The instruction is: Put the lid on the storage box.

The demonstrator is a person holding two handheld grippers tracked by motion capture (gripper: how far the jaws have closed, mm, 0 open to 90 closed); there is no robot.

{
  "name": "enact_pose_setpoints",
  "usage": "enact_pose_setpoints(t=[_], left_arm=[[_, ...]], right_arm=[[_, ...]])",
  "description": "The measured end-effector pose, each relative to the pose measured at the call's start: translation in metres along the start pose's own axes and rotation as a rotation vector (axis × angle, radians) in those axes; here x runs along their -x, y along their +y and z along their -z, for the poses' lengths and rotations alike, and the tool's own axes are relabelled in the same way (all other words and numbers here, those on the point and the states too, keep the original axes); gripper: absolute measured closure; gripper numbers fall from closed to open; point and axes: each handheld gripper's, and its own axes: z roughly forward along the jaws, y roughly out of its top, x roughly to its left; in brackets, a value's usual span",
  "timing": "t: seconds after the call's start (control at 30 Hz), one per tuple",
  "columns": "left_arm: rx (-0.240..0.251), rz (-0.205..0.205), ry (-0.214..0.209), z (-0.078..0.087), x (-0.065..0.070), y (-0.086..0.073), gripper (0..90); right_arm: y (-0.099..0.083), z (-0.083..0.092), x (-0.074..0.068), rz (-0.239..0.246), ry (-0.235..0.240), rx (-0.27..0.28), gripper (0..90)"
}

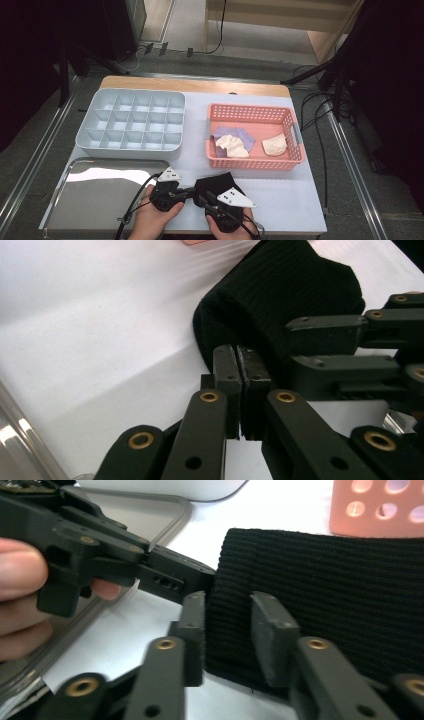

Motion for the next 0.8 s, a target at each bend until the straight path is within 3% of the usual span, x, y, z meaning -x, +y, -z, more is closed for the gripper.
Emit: enact_pose_setpoints(t=[0.13, 0.3, 0.43, 0.53, 0.6, 0.67, 0.8], left_arm=[[0.0, 0.0, -0.001, 0.0, 0.0, 0.001, 89.8], [0.024, 0.0, 0.001, 0.003, -0.001, 0.002, 79.8], [0.095, 0.0, 0.001, 0.011, -0.003, 0.004, 68.6], [0.134, 0.019, 0.012, 0.013, -0.005, 0.005, 59.4], [0.143, 0.032, 0.002, 0.013, -0.006, 0.006, 55.7], [0.154, 0.038, -0.025, 0.013, -0.005, 0.005, 53.9], [0.174, 0.043, -0.018, 0.01, 0.0, 0.002, 45.5]], right_arm=[[0.002, 0.001, -0.001, -0.015, 0.0, 0.006, 84.8], [0.002, 0.004, 0.003, -0.02, 0.035, 0.009, 78.9], [0.004, 0.028, 0.023, -0.014, -0.009, 0.077, 68.7], [0.005, 0.041, 0.044, 0.004, -0.059, 0.121, 67.8], [0.006, 0.047, 0.057, 0.007, -0.06, 0.141, 72.1], [0.007, 0.053, 0.065, -0.021, -0.078, 0.133, 74.6], [0.008, 0.059, 0.075, -0.049, -0.109, 0.128, 76.0]])
